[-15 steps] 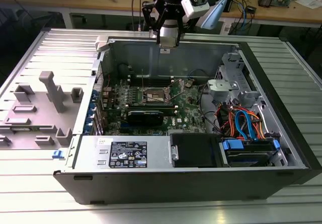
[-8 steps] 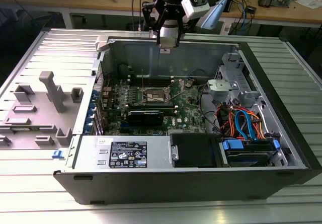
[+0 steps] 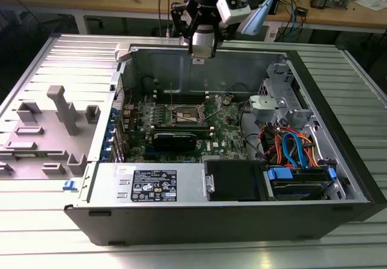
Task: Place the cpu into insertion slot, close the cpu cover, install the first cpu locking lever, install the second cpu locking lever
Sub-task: 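Place the cpu into insertion slot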
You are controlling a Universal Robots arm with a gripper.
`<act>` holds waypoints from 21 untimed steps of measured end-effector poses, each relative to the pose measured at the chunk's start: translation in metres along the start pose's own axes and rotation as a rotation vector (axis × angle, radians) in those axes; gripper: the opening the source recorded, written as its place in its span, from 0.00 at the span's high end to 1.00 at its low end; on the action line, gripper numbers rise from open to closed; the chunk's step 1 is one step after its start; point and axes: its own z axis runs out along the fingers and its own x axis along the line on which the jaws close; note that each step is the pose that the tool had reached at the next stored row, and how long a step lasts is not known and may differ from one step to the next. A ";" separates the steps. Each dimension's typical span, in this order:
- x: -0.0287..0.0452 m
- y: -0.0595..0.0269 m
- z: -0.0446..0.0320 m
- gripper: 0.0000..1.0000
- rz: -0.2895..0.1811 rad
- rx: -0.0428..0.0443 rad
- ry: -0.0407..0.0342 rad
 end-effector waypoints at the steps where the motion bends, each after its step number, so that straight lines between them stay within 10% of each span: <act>1: 0.0000 0.0000 0.0002 0.45 0.012 -0.0003 -0.0011; 21: 0.0000 -0.0001 0.0007 0.45 0.052 -0.0011 -0.0046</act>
